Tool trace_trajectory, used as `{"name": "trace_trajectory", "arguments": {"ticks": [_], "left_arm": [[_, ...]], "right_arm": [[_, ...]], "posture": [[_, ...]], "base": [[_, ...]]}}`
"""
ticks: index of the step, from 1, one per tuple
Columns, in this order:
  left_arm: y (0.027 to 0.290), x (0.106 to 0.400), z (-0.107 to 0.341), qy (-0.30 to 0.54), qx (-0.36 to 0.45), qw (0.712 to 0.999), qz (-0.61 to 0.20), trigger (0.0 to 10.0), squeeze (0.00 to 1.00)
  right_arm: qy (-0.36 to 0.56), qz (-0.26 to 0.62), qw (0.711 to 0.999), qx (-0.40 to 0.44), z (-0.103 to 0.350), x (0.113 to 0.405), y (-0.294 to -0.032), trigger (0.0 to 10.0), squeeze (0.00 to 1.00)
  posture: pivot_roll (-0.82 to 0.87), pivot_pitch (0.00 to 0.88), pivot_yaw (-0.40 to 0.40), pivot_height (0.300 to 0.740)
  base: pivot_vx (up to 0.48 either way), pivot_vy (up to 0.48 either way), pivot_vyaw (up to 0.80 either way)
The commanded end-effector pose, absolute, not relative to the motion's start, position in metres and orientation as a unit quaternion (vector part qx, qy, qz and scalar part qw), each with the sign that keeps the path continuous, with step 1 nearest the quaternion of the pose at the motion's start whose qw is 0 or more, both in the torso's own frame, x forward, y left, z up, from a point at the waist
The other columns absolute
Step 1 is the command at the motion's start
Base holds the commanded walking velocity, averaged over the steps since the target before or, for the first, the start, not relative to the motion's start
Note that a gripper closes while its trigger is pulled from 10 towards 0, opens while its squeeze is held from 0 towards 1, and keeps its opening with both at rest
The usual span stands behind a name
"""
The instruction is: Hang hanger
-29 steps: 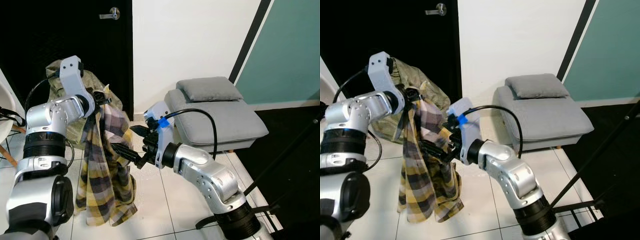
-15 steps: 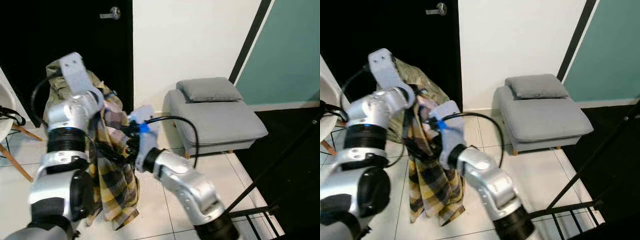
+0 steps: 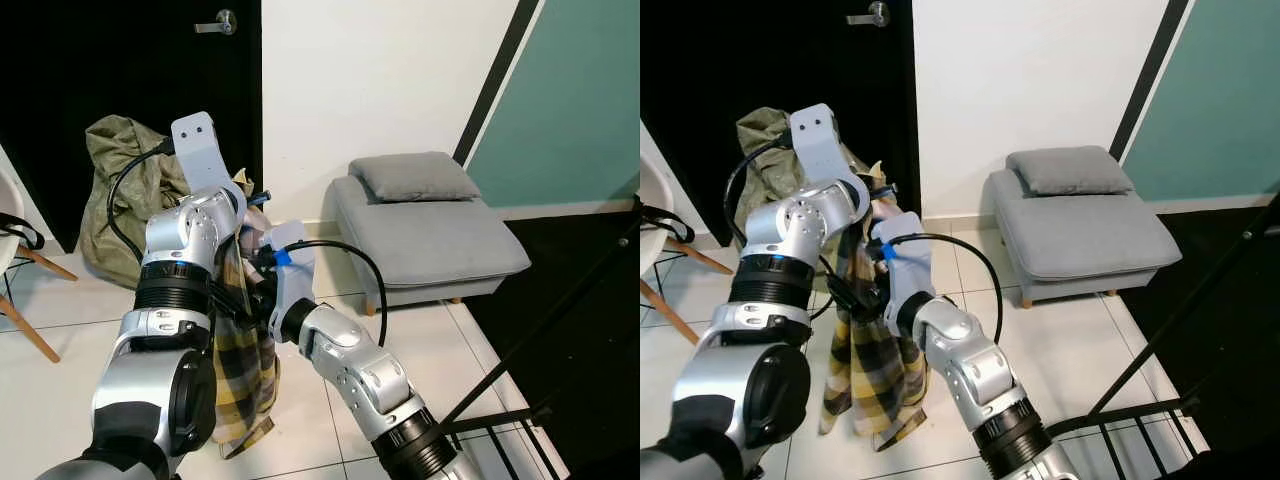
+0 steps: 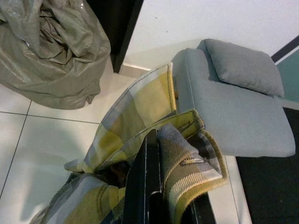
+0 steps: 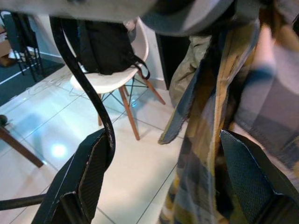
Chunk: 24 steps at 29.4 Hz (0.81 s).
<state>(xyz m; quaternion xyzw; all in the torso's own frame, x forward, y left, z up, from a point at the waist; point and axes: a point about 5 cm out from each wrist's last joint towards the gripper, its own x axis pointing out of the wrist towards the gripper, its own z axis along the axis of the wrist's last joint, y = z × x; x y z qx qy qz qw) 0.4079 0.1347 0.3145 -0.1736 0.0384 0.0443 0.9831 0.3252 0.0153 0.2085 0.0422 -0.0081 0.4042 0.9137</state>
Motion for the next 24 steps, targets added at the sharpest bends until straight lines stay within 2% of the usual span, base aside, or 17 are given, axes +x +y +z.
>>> {"name": "trace_trajectory", "arguments": {"ticks": [1,2,3,4,7,8,9,10,12,13,16,17,19,20,22,24], "left_arm": [[0.129,0.404,0.335,0.000,-0.156,0.988,0.023,0.0,0.00],[0.129,0.403,0.335,-0.004,-0.141,0.990,0.015,1.0,0.00],[0.129,0.403,0.335,-0.004,-0.141,0.990,0.015,1.0,0.00],[0.134,0.404,0.334,-0.005,-0.134,0.991,0.019,0.8,0.00],[0.141,0.405,0.333,-0.005,-0.137,0.990,0.033,0.9,0.00],[0.154,0.407,0.331,-0.011,-0.133,0.989,0.060,0.5,0.00],[0.154,0.407,0.331,-0.011,-0.133,0.989,0.060,0.5,0.00],[0.173,0.408,0.330,-0.020,-0.122,0.988,0.093,0.0,0.00],[0.173,0.408,0.330,-0.020,-0.122,0.988,0.093,0.0,0.00],[0.192,0.409,0.328,-0.032,-0.098,0.988,0.118,0.0,0.00],[0.204,0.408,0.329,-0.049,-0.064,0.992,0.101,0.0,0.00],[0.210,0.405,0.330,-0.060,-0.019,0.998,0.021,0.0,0.00],[0.213,0.397,0.330,-0.061,0.056,0.991,-0.101,0.0,0.00],[0.213,0.397,0.330,-0.061,0.056,0.991,-0.101,0.0,0.00],[0.210,0.388,0.326,-0.064,0.136,0.964,-0.219,0.0,0.00],[0.210,0.388,0.326,-0.064,0.136,0.964,-0.219,0.0,0.00]], "right_arm": [[0.031,0.401,0.914,0.056,0.195,0.326,0.021,10.0,1.00],[0.026,0.397,0.915,0.059,0.197,0.328,0.018,10.0,0.15],[0.026,0.397,0.915,0.059,0.197,0.328,0.018,10.0,0.15],[0.013,0.395,0.916,0.070,0.203,0.329,0.012,10.0,0.00],[-0.004,0.395,0.915,0.086,0.210,0.329,0.007,10.0,0.00],[-0.029,0.401,0.908,0.118,0.220,0.329,-0.001,10.0,0.00],[-0.029,0.401,0.908,0.118,0.220,0.329,-0.001,10.0,0.00],[-0.056,0.408,0.898,0.157,0.232,0.327,-0.015,10.0,0.00],[-0.056,0.408,0.898,0.157,0.232,0.327,-0.015,10.0,0.00],[-0.076,0.414,0.890,0.173,0.239,0.325,-0.030,10.0,0.00],[-0.085,0.420,0.887,0.169,0.241,0.322,-0.045,10.0,0.00],[-0.082,0.415,0.894,0.145,0.237,0.321,-0.064,10.0,0.00],[-0.072,0.393,0.909,0.115,0.230,0.322,-0.088,10.0,0.00],[-0.072,0.393,0.909,0.115,0.230,0.322,-0.088,10.0,0.00],[-0.061,0.354,0.927,0.104,0.224,0.328,-0.104,10.0,0.00],[-0.061,0.354,0.927,0.104,0.224,0.328,-0.104,10.0,0.00]], "posture": [[-0.01,0.241,-0.059,0.740],[-0.01,0.241,-0.059,0.740],[-0.01,0.241,-0.059,0.740],[-0.01,0.240,-0.058,0.740],[-0.01,0.240,-0.058,0.740],[0.00,0.236,-0.051,0.740],[0.00,0.236,-0.051,0.740],[-0.01,0.232,-0.044,0.740],[-0.01,0.232,-0.044,0.740],[0.00,0.224,-0.036,0.740],[0.00,0.217,-0.034,0.740],[0.00,0.209,-0.031,0.740],[0.01,0.200,-0.031,0.740],[0.01,0.200,-0.031,0.740],[0.02,0.195,-0.033,0.740],[0.02,0.195,-0.033,0.740]], "base": [[0.000,0.000,0.00],[0.000,0.000,0.00],[0.000,0.000,0.00],[0.000,0.000,0.00],[0.000,0.000,0.00],[0.000,0.000,0.00],[0.000,0.000,0.00],[0.000,0.000,0.00],[0.000,0.000,0.00],[0.000,0.000,0.00],[0.000,0.000,0.00],[0.000,0.000,0.00],[0.000,0.000,0.00],[0.000,0.000,0.00],[0.000,0.000,0.00],[0.000,0.000,0.00]]}}
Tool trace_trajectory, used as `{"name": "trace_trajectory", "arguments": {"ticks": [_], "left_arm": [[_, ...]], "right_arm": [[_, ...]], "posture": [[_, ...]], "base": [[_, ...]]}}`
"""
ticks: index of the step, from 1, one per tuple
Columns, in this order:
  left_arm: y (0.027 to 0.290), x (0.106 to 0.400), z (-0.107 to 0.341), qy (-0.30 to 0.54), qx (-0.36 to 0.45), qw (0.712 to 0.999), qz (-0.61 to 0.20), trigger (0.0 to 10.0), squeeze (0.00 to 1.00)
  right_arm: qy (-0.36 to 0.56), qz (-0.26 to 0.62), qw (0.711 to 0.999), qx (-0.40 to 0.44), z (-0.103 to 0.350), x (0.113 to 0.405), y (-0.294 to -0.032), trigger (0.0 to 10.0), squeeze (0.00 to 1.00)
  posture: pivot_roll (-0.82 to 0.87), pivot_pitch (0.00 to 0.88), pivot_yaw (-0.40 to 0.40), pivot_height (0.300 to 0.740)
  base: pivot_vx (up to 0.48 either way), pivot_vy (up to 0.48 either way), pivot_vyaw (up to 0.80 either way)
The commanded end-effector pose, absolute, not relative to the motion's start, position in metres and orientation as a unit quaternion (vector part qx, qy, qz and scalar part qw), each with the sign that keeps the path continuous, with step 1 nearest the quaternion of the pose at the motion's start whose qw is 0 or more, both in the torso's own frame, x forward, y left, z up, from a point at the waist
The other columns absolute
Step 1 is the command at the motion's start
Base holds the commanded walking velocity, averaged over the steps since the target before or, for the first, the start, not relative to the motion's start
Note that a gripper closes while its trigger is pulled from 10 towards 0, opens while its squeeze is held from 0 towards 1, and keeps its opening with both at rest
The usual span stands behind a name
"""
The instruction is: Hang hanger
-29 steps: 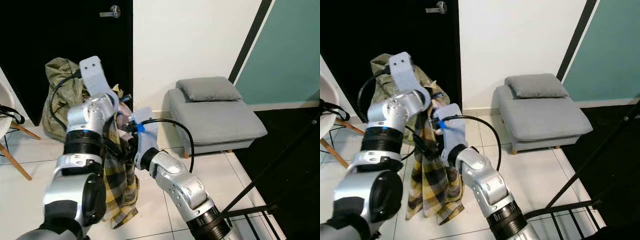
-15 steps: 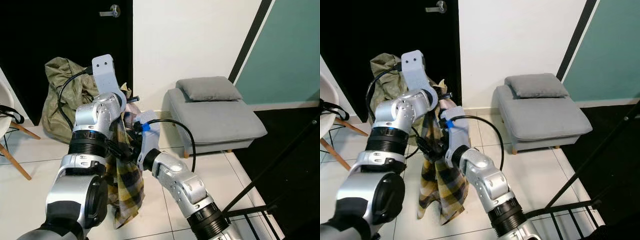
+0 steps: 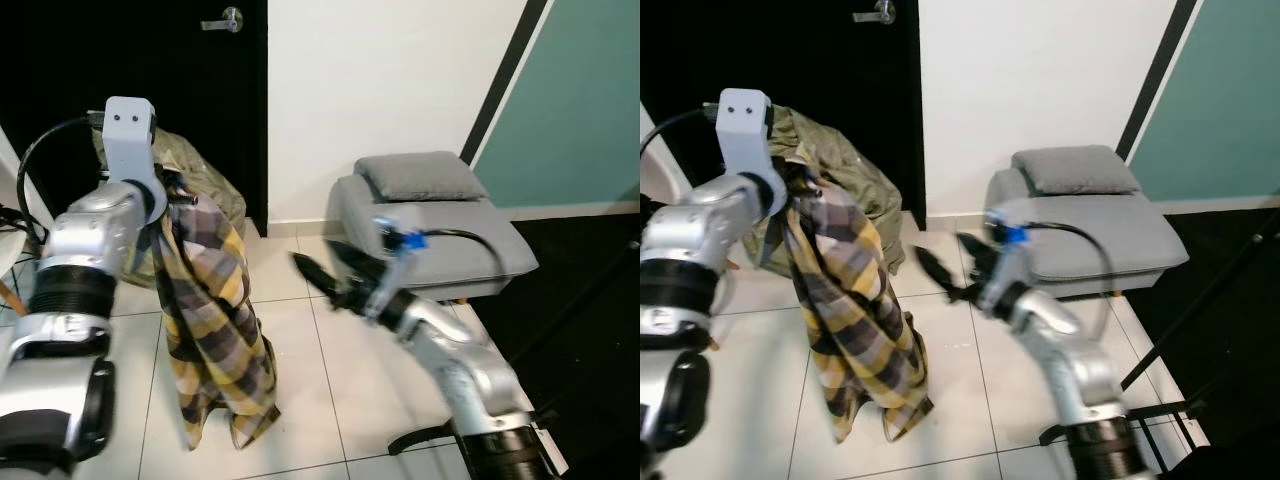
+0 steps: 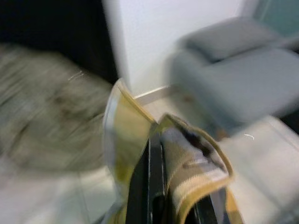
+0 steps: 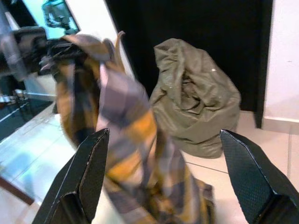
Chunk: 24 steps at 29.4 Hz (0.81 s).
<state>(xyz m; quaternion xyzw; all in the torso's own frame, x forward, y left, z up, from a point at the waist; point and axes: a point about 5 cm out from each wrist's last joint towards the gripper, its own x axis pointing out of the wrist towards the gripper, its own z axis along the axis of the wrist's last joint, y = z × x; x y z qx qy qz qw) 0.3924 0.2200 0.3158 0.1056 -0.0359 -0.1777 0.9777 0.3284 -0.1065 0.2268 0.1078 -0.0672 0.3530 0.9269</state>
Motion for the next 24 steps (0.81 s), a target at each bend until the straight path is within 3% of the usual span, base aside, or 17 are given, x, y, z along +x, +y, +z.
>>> {"name": "trace_trajectory", "arguments": {"ticks": [1,2,3,4,5,6,8,15,16,19,20,22,24], "left_arm": [[0.210,0.388,0.326,-0.064,0.136,0.964,-0.219,0.0,0.00],[0.208,0.385,0.323,-0.060,0.161,0.950,-0.262,0.0,0.00],[0.202,0.374,0.313,-0.046,0.225,0.903,-0.364,0.0,0.00],[0.202,0.374,0.313,-0.046,0.225,0.903,-0.364,0.0,0.00],[0.199,0.366,0.305,-0.027,0.267,0.862,-0.430,0.0,0.00],[0.199,0.366,0.305,-0.027,0.267,0.862,-0.430,0.0,0.00],[0.192,0.353,0.291,0.009,0.305,0.784,-0.540,0.0,0.00],[0.196,0.349,0.283,0.046,0.361,0.733,-0.575,0.0,0.00],[0.200,0.350,0.284,0.043,0.381,0.724,-0.573,0.0,0.00],[0.200,0.350,0.285,0.039,0.384,0.724,-0.572,0.0,0.00],[0.200,0.352,0.287,0.031,0.386,0.727,-0.567,0.0,0.00],[0.201,0.352,0.288,0.026,0.389,0.726,-0.566,0.0,0.00],[0.202,0.354,0.290,0.025,0.401,0.727,-0.557,0.0,0.00]], "right_arm": [[-0.061,0.354,0.927,0.104,0.224,0.328,-0.104,10.0,0.00],[-0.057,0.341,0.933,0.101,0.221,0.331,-0.107,10.0,0.00],[-0.056,0.336,0.935,0.098,0.220,0.332,-0.109,10.0,0.00],[-0.056,0.336,0.935,0.098,0.220,0.332,-0.109,10.0,0.00],[-0.056,0.334,0.936,0.098,0.220,0.332,-0.110,10.0,0.00],[-0.056,0.334,0.936,0.098,0.220,0.332,-0.110,10.0,0.00],[-0.057,0.345,0.932,0.098,0.221,0.330,-0.110,10.0,0.00],[-0.069,0.395,0.912,0.091,0.227,0.321,-0.104,10.0,0.00],[-0.074,0.469,0.878,0.066,0.232,0.307,-0.094,10.0,0.00],[-0.071,0.492,0.865,0.060,0.232,0.303,-0.091,10.0,0.00],[-0.064,0.516,0.854,0.036,0.232,0.299,-0.088,10.0,1.00],[-0.052,0.533,0.845,0.016,0.230,0.296,-0.086,10.0,1.00],[-0.015,0.584,0.811,-0.027,0.223,0.286,-0.079,10.0,1.00]], "posture": [[0.02,0.195,-0.033,0.740],[0.02,0.195,-0.033,0.740],[0.02,0.194,-0.035,0.740],[0.02,0.194,-0.035,0.740],[0.02,0.194,-0.035,0.740],[0.02,0.194,-0.035,0.740],[0.03,0.193,-0.035,0.740],[0.02,0.203,-0.028,0.740],[0.01,0.210,-0.029,0.740],[0.01,0.212,-0.030,0.740],[0.01,0.216,-0.028,0.740],[0.01,0.217,-0.027,0.740],[0.01,0.217,-0.026,0.740]], "base": [[0.000,0.000,0.00],[0.000,0.000,0.00],[0.000,0.000,0.00],[0.000,0.000,0.00],[0.000,0.000,0.00],[0.000,0.000,0.00],[0.000,0.000,0.00],[0.000,0.000,0.00],[0.000,0.000,0.00],[0.000,0.000,0.00],[0.000,0.000,0.00],[0.000,0.000,0.00],[0.000,0.000,0.00]]}}
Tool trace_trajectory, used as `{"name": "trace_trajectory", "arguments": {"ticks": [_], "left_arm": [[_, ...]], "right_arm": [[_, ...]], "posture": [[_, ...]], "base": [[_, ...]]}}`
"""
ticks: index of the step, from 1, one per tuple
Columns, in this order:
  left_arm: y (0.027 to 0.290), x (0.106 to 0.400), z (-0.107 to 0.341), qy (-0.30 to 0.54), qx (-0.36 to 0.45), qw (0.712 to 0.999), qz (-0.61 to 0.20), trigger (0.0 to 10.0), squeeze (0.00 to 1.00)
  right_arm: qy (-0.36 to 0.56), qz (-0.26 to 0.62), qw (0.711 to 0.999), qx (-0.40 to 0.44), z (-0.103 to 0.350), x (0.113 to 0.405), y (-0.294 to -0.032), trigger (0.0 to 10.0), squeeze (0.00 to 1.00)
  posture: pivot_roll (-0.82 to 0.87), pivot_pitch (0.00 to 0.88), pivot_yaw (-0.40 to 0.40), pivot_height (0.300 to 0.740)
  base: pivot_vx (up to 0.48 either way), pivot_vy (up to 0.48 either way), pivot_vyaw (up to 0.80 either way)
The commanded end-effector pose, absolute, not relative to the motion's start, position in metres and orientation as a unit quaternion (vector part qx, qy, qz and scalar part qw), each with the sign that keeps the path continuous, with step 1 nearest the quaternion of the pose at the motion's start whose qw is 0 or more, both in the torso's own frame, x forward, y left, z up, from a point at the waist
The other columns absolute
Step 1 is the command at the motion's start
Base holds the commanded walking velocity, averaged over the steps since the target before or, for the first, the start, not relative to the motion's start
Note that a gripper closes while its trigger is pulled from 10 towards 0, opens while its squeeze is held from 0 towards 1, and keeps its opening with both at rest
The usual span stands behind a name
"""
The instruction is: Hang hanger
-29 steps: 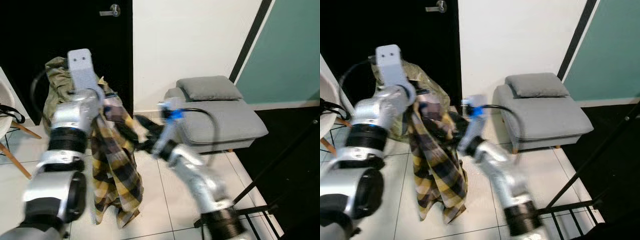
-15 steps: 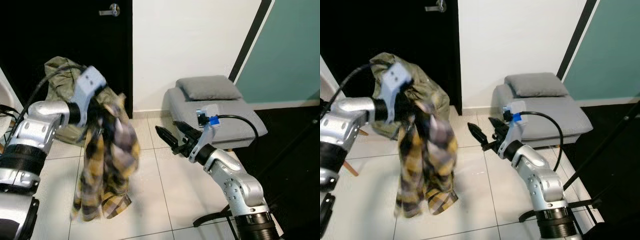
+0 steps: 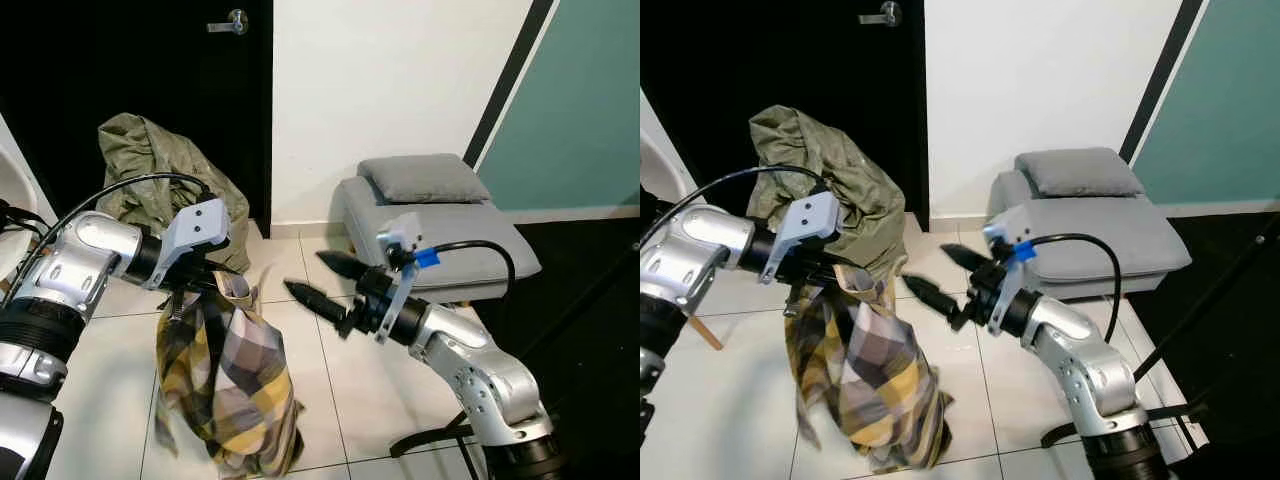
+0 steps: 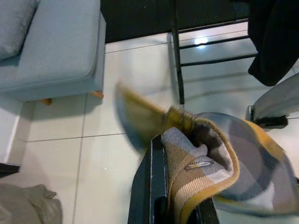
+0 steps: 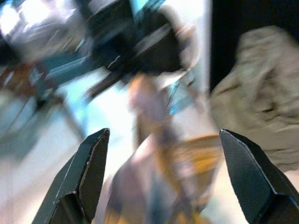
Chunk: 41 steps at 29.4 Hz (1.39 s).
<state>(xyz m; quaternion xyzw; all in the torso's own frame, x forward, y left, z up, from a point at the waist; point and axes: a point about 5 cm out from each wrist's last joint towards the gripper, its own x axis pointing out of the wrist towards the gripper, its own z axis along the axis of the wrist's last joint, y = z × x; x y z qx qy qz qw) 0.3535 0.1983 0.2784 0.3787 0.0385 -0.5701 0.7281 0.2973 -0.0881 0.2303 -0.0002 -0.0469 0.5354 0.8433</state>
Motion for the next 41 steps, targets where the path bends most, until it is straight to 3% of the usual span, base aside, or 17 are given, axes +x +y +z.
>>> {"name": "trace_trajectory", "arguments": {"ticks": [1,2,4,5,8,11,21,24,26,31,35,36,37,38,41], "left_arm": [[0.202,0.354,0.290,0.025,0.401,0.727,-0.557,0.0,0.00],[0.202,0.354,0.290,0.025,0.401,0.727,-0.557,0.0,0.00],[0.202,0.355,0.293,0.023,0.410,0.724,-0.554,0.0,0.00],[0.202,0.355,0.293,0.023,0.410,0.724,-0.554,0.0,0.00],[0.198,0.356,0.295,0.017,0.410,0.722,-0.557,0.0,0.00],[0.194,0.357,0.298,0.012,0.407,0.719,-0.563,0.0,0.00],[0.178,0.357,0.313,-0.020,0.401,0.701,-0.589,0.0,0.00],[0.177,0.356,0.315,-0.023,0.400,0.698,-0.594,0.0,0.00],[0.175,0.355,0.318,-0.022,0.400,0.693,-0.600,0.0,0.00],[0.176,0.353,0.320,-0.015,0.409,0.687,-0.600,0.0,0.00],[0.177,0.353,0.321,-0.012,0.414,0.687,-0.597,0.0,0.00],[0.178,0.353,0.321,-0.012,0.415,0.687,-0.597,0.0,0.00],[0.178,0.353,0.321,-0.012,0.415,0.687,-0.597,0.0,0.00],[0.178,0.352,0.323,-0.015,0.414,0.686,-0.598,0.0,0.00],[0.178,0.352,0.323,-0.017,0.413,0.685,-0.600,0.0,0.00]], "right_arm": [[-0.015,0.584,0.811,-0.027,0.223,0.286,-0.079,10.0,1.00],[-0.015,0.584,0.811,-0.027,0.223,0.286,-0.079,10.0,1.00],[0.025,0.632,0.773,-0.044,0.218,0.276,-0.074,10.0,1.00],[0.025,0.632,0.773,-0.044,0.218,0.276,-0.074,10.0,1.00],[0.078,0.681,0.727,-0.038,0.212,0.263,-0.067,10.0,1.00],[0.089,0.684,0.724,-0.030,0.208,0.263,-0.061,10.0,1.00],[0.118,0.591,0.797,-0.028,0.172,0.297,-0.016,10.0,1.00],[0.125,0.575,0.808,-0.025,0.168,0.301,-0.014,10.0,1.00],[0.131,0.536,0.833,-0.031,0.165,0.311,-0.012,10.0,1.00],[0.113,0.491,0.863,-0.025,0.178,0.323,-0.016,10.0,1.00],[0.106,0.488,0.866,-0.011,0.186,0.324,-0.020,10.0,0.98],[0.104,0.486,0.868,0.002,0.190,0.323,-0.025,10.0,0.64],[0.104,0.486,0.868,0.002,0.190,0.323,-0.025,10.0,0.64],[0.099,0.483,0.869,0.034,0.196,0.324,-0.040,10.0,1.00],[0.098,0.483,0.869,0.048,0.198,0.324,-0.046,10.0,1.00]], "posture": [[0.01,0.217,-0.026,0.740],[0.01,0.217,-0.026,0.740],[0.02,0.219,-0.024,0.740],[0.02,0.219,-0.024,0.740],[0.01,0.222,-0.022,0.740],[0.01,0.226,-0.022,0.740],[0.01,0.240,-0.022,0.740],[0.01,0.241,-0.022,0.740],[0.02,0.243,-0.025,0.740],[0.02,0.249,-0.024,0.740],[0.02,0.251,-0.022,0.740],[0.02,0.255,-0.022,0.740],[0.02,0.255,-0.022,0.740],[0.02,0.258,-0.020,0.740],[0.02,0.258,-0.020,0.740]], "base": [[0.000,0.000,0.00],[0.000,0.000,0.00],[0.000,0.000,0.00],[0.000,0.000,0.00],[0.000,0.000,0.00],[0.000,0.000,0.00],[0.000,0.000,0.00],[0.000,0.000,0.00],[0.000,0.000,0.00],[0.000,0.000,0.00],[0.000,0.000,0.00],[0.000,0.000,0.00],[0.000,0.000,0.00],[0.000,0.000,0.00],[0.000,0.000,0.00]]}}
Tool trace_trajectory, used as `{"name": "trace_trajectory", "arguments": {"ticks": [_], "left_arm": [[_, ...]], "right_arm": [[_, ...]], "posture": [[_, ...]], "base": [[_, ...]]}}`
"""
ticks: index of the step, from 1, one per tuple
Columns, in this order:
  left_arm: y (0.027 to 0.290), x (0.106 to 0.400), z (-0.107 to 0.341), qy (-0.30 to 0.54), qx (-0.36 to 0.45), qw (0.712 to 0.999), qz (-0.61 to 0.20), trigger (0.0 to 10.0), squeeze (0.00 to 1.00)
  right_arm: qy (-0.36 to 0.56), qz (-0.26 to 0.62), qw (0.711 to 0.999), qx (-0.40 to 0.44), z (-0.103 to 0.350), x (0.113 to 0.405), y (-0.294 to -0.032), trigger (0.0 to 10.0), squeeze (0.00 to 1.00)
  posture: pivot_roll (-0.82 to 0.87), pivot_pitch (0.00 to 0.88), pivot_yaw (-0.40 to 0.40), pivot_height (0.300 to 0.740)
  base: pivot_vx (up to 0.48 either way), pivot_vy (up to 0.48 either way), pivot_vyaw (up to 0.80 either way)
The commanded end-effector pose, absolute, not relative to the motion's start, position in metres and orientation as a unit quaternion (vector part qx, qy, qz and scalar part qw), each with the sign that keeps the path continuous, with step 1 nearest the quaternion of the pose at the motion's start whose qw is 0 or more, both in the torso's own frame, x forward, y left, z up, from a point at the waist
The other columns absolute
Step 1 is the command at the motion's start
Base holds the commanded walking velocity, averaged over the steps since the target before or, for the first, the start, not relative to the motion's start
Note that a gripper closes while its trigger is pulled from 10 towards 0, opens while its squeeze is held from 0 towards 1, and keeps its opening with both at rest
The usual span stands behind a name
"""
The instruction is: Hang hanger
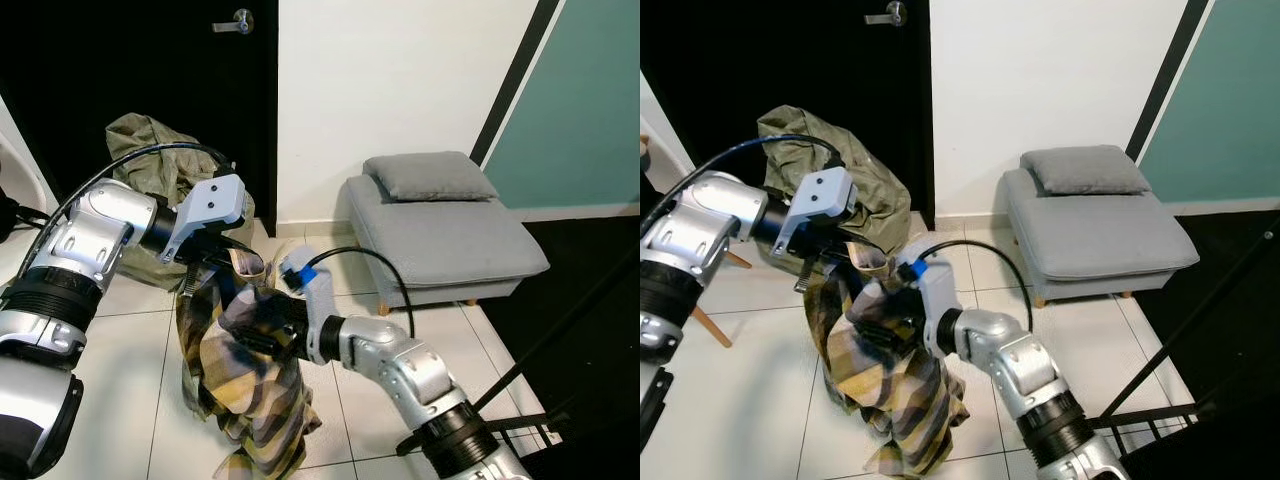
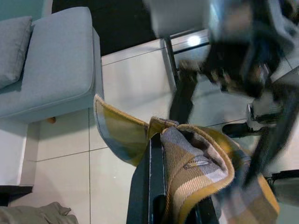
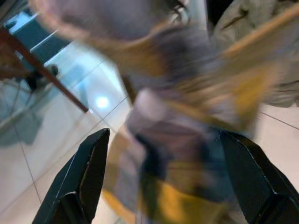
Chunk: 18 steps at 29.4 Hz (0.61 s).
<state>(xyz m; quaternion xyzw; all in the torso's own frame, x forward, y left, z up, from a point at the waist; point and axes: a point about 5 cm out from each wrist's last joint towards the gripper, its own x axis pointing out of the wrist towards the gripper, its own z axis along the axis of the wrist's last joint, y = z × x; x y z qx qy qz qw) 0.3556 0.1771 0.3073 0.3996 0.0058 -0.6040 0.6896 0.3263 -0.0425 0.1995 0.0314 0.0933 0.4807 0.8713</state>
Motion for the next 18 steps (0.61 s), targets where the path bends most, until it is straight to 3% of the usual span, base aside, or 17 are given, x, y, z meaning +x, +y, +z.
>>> {"name": "trace_trajectory", "arguments": {"ticks": [1,9,10,12,13,14,15,16,18], "left_arm": [[0.178,0.351,0.324,-0.018,0.408,0.682,-0.607,0.0,0.00],[0.176,0.350,0.325,-0.019,0.405,0.679,-0.612,0.0,0.00],[0.175,0.350,0.325,-0.020,0.404,0.679,-0.613,0.0,0.00],[0.174,0.350,0.325,-0.021,0.404,0.678,-0.614,0.0,0.00],[0.173,0.350,0.326,-0.022,0.403,0.677,-0.615,0.0,0.00],[0.173,0.350,0.326,-0.022,0.403,0.677,-0.615,0.0,0.00],[0.172,0.350,0.326,-0.023,0.403,0.677,-0.616,0.0,0.00],[0.172,0.350,0.327,-0.025,0.403,0.676,-0.616,0.0,0.00],[0.171,0.349,0.328,-0.027,0.404,0.676,-0.616,0.0,0.00]], "right_arm": [[0.093,0.491,0.863,0.071,0.198,0.324,-0.056,10.0,1.00],[0.088,0.512,0.851,0.074,0.194,0.322,-0.066,10.0,1.00],[0.088,0.520,0.847,0.072,0.192,0.320,-0.065,10.0,0.00],[0.089,0.525,0.843,0.072,0.191,0.319,-0.061,10.0,0.00],[0.092,0.530,0.841,0.062,0.187,0.317,-0.056,10.0,0.25],[0.092,0.530,0.841,0.062,0.187,0.317,-0.056,10.0,0.25],[0.096,0.533,0.839,0.051,0.182,0.315,-0.050,10.0,0.60],[0.101,0.532,0.840,0.037,0.178,0.314,-0.046,10.0,1.00],[0.112,0.518,0.848,0.014,0.171,0.316,-0.042,10.0,1.00]], "posture": [[0.02,0.257,-0.017,0.740],[0.02,0.256,-0.011,0.740],[0.02,0.256,-0.011,0.740],[0.03,0.252,-0.012,0.740],[0.03,0.251,-0.013,0.740],[0.03,0.251,-0.013,0.740],[0.03,0.251,-0.013,0.740],[0.04,0.247,-0.014,0.740],[0.04,0.245,-0.016,0.740]], "base": [[0.000,0.000,0.00],[0.000,0.000,0.00],[0.000,0.000,0.00],[0.000,0.000,0.00],[0.000,0.000,0.00],[0.000,0.000,0.00],[0.000,0.000,0.00],[0.000,0.000,0.00],[0.000,0.000,0.00]]}}
